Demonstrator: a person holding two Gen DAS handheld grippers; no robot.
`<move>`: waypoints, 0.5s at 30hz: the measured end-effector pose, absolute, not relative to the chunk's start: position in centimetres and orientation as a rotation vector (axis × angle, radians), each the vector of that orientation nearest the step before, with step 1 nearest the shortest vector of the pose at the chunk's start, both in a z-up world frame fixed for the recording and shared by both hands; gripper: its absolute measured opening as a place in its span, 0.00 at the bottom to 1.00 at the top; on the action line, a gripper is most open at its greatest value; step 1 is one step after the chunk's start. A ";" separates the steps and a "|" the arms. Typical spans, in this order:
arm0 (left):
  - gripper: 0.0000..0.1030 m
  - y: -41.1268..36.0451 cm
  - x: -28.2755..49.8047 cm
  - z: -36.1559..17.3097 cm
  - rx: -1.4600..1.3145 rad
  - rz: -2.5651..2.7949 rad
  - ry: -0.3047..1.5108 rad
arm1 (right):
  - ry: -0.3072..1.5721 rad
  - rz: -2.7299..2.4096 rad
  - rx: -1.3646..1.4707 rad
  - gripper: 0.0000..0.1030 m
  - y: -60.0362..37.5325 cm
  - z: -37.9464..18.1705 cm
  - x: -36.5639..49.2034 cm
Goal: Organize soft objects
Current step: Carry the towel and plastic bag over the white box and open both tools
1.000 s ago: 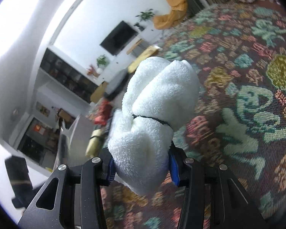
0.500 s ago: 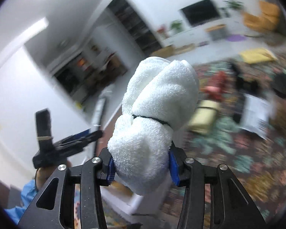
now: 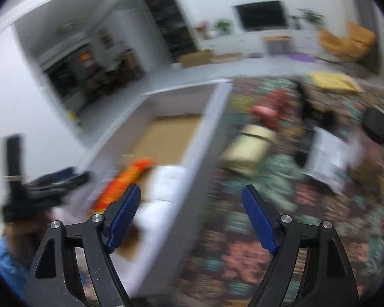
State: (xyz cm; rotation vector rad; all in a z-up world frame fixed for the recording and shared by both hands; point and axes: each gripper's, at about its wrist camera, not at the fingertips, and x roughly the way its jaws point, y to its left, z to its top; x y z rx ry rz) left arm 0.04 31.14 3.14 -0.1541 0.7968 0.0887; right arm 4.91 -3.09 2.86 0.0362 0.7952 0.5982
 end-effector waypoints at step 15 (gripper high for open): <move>0.89 5.7 7.5 -4.6 -0.065 -0.295 0.970 | 0.905 -0.130 0.012 0.81 -23.7 -6.5 12.8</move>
